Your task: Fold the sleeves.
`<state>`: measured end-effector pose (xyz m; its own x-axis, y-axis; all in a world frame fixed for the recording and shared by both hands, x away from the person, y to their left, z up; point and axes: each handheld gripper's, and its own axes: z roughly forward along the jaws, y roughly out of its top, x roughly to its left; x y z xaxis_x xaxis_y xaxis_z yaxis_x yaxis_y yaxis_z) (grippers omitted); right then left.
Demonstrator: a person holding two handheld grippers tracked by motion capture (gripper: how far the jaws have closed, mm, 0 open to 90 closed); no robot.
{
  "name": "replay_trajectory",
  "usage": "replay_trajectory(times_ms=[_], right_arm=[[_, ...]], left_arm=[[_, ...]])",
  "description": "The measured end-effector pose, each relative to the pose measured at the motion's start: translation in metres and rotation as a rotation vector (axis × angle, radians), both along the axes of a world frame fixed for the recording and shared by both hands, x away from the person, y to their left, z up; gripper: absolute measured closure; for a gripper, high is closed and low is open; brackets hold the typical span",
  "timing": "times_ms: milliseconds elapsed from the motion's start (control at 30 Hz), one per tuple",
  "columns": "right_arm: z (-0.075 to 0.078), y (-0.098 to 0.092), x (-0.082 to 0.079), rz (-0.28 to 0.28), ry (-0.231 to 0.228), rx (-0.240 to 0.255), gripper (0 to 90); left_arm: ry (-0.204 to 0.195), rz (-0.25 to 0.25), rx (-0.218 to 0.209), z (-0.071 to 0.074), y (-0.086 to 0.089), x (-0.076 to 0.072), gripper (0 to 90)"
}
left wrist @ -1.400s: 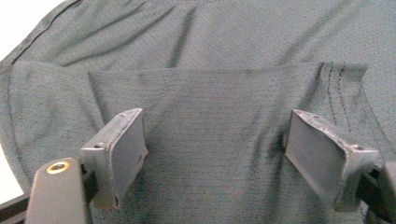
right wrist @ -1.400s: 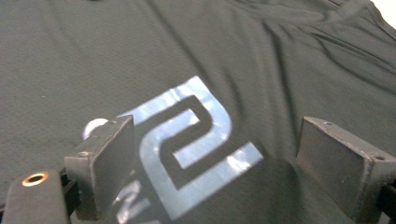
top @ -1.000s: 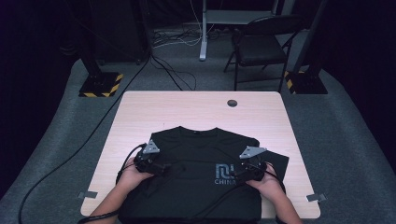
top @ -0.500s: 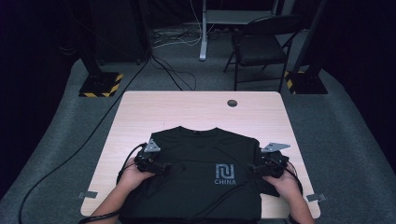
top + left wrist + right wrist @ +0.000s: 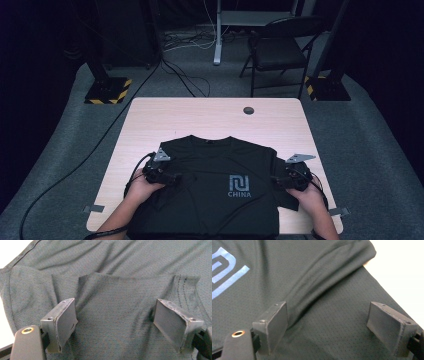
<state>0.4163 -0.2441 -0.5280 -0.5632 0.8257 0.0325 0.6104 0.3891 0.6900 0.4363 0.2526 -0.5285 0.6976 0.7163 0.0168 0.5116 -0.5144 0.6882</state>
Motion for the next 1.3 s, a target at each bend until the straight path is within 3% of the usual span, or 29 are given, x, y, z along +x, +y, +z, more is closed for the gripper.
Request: replay_trajectory(times_ms=[267, 433, 600, 867, 1100, 1300], right_arm=[[0.001, -0.018, -0.001, -0.072, 0.009, 0.0, 17.3], [0.002, -0.023, -0.005, -0.079, 0.018, -0.035, 18.6], [0.003, -0.03, -0.007, -0.084, 0.023, -0.009, 20.1], [0.004, -0.032, -0.011, -0.083, 0.037, -0.02, 20.2], [0.005, -0.035, -0.019, -0.078, 0.06, 0.014, 20.3], [0.007, -0.044, -0.026, -0.125, 0.05, 0.0, 26.0]], left_arm=[[0.007, 0.022, 0.002, 0.0, 0.002, -0.002, 18.0], [0.02, 0.027, 0.014, 0.002, 0.003, -0.005, 18.0], [0.026, 0.034, 0.021, 0.002, 0.003, -0.005, 18.0], [0.027, 0.018, 0.026, 0.003, 0.001, -0.002, 17.6], [-0.021, 0.004, 0.041, 0.006, -0.006, 0.004, 20.3], [0.002, 0.011, 0.022, 0.003, -0.003, 0.013, 19.4]])
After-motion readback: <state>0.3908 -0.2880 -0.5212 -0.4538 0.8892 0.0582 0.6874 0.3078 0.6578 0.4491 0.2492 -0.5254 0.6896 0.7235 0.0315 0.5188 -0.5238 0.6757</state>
